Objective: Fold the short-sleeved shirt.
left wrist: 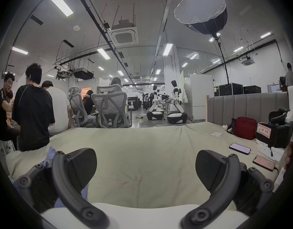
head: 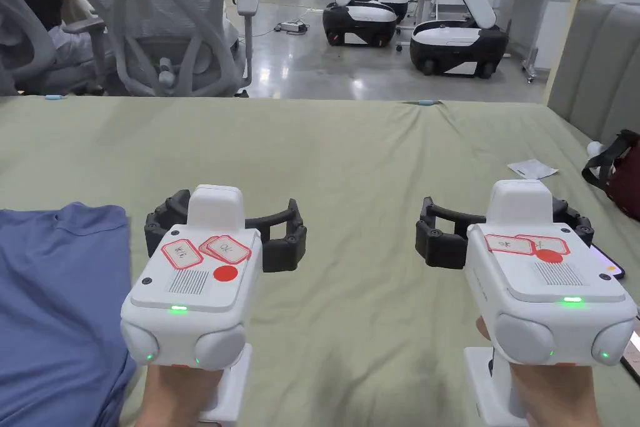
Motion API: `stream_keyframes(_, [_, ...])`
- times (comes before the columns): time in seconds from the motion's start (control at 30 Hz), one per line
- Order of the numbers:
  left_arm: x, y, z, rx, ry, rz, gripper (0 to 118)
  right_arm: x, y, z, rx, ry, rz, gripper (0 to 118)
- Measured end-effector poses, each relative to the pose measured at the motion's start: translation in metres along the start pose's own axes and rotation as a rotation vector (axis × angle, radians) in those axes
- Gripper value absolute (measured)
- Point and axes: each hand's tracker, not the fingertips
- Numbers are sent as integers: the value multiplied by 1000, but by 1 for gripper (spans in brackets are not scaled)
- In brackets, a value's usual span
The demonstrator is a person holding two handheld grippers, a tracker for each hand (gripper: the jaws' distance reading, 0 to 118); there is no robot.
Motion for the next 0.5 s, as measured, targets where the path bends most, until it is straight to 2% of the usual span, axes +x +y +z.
stream_keyframes(0.5, [-4,-2,2,2,8,3,118,-1,-2,3,8,1,-1,118])
